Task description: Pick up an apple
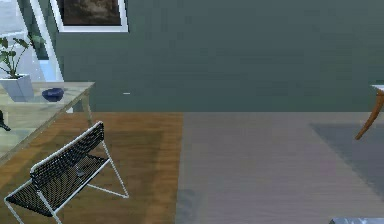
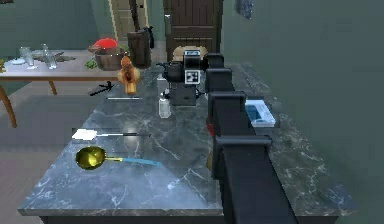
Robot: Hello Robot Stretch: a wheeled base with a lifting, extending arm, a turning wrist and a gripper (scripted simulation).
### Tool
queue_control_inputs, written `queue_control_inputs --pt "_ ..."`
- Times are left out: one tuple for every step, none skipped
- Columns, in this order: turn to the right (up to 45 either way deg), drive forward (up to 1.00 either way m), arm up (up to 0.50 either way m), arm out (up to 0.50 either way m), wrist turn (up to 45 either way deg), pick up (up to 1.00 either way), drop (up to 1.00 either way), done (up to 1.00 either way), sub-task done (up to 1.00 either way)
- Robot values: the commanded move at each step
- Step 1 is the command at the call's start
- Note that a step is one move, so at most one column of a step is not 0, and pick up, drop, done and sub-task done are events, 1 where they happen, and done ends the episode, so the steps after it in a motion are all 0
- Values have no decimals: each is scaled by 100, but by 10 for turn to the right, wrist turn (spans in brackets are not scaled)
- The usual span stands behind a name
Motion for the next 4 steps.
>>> queue_control_inputs --pt "0 0 0 0 390 0 0 0 0" --pt "0 0 -10 0 0 0 0 0 0" --pt "0 0 0 0 0 100 0 0 0" --pt "0 0 10 0 0 0 0 0 0"
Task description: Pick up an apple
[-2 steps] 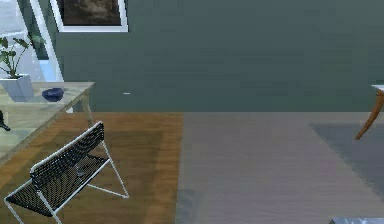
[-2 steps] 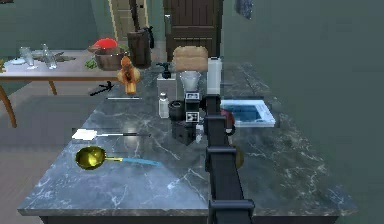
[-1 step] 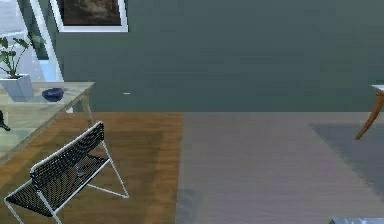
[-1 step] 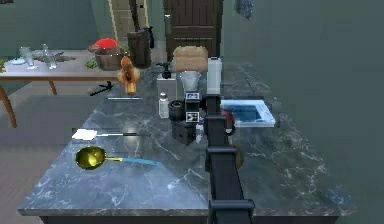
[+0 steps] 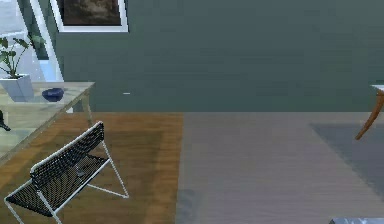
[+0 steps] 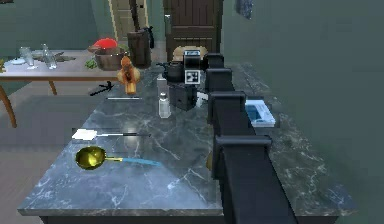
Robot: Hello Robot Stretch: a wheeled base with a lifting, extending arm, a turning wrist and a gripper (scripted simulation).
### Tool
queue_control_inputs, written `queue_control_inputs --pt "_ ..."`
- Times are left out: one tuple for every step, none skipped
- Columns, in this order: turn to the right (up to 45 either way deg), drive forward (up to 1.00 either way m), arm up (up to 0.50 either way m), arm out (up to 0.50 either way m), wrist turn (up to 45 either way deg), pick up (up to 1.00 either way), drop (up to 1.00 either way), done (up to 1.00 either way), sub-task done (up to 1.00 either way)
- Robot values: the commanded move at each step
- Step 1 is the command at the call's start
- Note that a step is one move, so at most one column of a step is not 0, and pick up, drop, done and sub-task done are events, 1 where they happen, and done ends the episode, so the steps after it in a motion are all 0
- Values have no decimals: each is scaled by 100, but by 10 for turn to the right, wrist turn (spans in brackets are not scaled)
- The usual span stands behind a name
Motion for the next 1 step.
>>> queue_control_inputs --pt "0 0 0 0 0 0 0 100 0"
